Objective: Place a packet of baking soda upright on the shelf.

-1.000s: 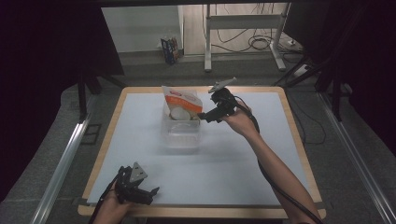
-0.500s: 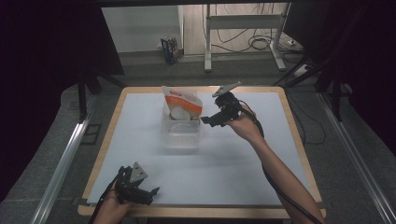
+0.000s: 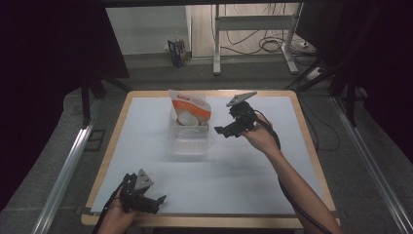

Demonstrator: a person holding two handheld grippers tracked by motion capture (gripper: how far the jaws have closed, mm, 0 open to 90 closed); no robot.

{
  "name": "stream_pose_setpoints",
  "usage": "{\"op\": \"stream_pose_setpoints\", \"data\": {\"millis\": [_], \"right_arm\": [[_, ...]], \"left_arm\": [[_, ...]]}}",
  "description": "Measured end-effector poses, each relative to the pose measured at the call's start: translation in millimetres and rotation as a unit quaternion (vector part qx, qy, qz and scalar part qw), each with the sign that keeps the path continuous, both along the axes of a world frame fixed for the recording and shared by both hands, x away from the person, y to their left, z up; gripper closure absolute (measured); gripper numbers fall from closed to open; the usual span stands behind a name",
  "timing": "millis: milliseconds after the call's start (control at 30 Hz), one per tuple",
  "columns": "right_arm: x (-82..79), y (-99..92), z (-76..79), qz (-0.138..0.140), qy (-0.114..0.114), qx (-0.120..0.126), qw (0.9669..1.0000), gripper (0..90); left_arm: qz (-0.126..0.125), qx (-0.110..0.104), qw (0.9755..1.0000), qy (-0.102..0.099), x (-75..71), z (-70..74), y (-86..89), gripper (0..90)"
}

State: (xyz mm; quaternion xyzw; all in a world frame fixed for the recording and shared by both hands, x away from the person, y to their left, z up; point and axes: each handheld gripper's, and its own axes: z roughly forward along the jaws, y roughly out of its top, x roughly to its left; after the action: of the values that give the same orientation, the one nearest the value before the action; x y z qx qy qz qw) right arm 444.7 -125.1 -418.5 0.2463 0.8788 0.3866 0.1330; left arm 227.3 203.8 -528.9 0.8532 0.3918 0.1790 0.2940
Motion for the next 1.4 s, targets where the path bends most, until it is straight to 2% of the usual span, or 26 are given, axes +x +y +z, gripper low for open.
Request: {"op": "stream_pose_setpoints", "data": {"millis": [100, 233, 733, 967, 1067, 1200, 1300, 1400], "right_arm": [[-3.9, -2.1, -1.9, 0.001, 0.0, 0.0, 1.0, 2.6], [-8.5, -4.4, -6.2, 0.001, 0.0, -0.008, 1.0, 2.6], [-31.6, -23.6, -23.1, 0.0, 0.002, -0.002, 1.0, 1.9], [-44.3, -33.3, -26.8, 0.0, -0.002, 0.002, 1.0, 1.3], [-49.2, -37.4, -27.0, 0.001, -0.003, 0.002, 1.0, 1.3], [-55.4, -43.7, -25.7, -0.002, -0.007, 0.0, 1.0, 1.2], [-60.1, -48.8, -26.1, -0.004, -0.007, 0.001, 1.0, 1.2], [-65.0, -53.6, -26.8, -0.006, -0.007, 0.002, 1.0, 1.2]], "left_arm": [[0.0, -0.013, 0.9999, 0.003, 0.5, 0.4, 2.2, 1.3], [0.002, -0.02, 0.9998, 0.004, 0.7, 0.6, 3.5, 1.3], [0.005, -0.019, 0.9998, 0.002, 0.5, 0.6, 3.2, 1.1], [0.005, -0.004, 1.0, -0.003, -0.6, 0.5, 0.8, 1.1], [0.005, -0.005, 1.0, -0.006, -1.2, 1.0, 1.0, 1.0], [0.015, -0.021, 0.9996, -0.009, -1.6, 2.3, 4.7, 0.9], [0.028, -0.043, 0.9987, 0.0, -1.3, 2.9, 7.4, 0.9], [0.032, -0.052, 0.9981, 0.006, -0.8, 3.2, 8.8, 0.8]]}}
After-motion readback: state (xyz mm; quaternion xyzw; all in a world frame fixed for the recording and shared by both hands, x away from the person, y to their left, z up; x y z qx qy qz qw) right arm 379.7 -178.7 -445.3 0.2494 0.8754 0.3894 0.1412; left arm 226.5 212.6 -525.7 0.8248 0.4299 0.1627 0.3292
